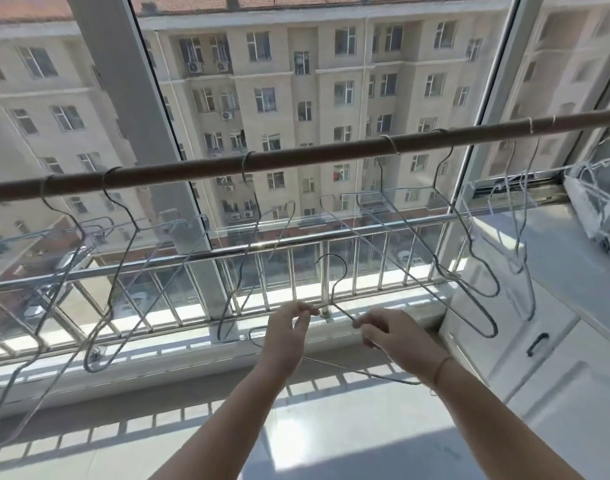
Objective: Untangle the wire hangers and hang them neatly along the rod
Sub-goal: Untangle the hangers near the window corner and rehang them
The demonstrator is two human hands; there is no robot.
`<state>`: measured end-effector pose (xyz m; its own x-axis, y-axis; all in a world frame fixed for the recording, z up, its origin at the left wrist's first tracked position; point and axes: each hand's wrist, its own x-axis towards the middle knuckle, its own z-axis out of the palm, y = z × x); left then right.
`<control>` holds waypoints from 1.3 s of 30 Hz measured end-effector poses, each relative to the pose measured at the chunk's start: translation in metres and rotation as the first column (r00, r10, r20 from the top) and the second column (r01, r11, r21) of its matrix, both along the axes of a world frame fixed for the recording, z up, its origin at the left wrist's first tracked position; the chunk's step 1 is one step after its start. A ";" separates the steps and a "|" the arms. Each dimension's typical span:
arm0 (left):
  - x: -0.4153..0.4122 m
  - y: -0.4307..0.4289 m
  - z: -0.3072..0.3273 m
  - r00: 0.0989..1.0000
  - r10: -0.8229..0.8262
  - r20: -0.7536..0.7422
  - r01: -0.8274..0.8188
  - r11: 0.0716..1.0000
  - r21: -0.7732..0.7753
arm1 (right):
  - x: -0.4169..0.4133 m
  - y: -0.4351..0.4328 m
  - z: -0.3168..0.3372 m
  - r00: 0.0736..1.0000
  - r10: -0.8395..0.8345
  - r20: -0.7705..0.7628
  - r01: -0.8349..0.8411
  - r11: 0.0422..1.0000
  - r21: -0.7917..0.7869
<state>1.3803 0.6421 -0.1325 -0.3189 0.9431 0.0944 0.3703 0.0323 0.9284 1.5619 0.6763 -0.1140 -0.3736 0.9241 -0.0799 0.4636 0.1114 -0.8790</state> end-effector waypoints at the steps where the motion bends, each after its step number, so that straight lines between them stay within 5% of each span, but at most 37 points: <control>1: 0.002 0.001 -0.002 0.999 0.026 -0.027 -0.026 1.000 0.010 | 0.001 -0.005 0.001 0.997 -0.028 -0.076 0.024 0.998 -0.055; 5: 0.018 -0.001 0.005 0.985 0.162 -0.064 -0.157 0.985 0.072 | 0.002 -0.022 0.010 0.940 -0.204 -0.275 0.164 0.973 -0.162; 10: 0.047 -0.009 0.047 0.978 -0.113 0.174 0.094 0.989 0.114 | -0.005 -0.040 0.037 0.866 -0.233 -0.442 0.209 0.972 -0.104; 18: 0.053 -0.004 0.100 0.878 -0.166 0.449 0.087 0.978 0.191 | -0.022 -0.044 0.085 0.753 -0.180 -0.633 0.225 0.974 -0.009; 39: 0.000 0.034 0.131 0.875 -0.010 0.484 -0.067 0.988 0.141 | -0.093 0.007 0.105 0.805 -0.162 -0.571 0.185 0.983 -0.017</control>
<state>1.3799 0.6758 -0.0014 -0.3872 0.9201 0.0599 -0.1234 -0.1161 0.9855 1.4685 0.6836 -0.0089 -0.1745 0.9758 0.1317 -0.1018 0.1152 -0.9881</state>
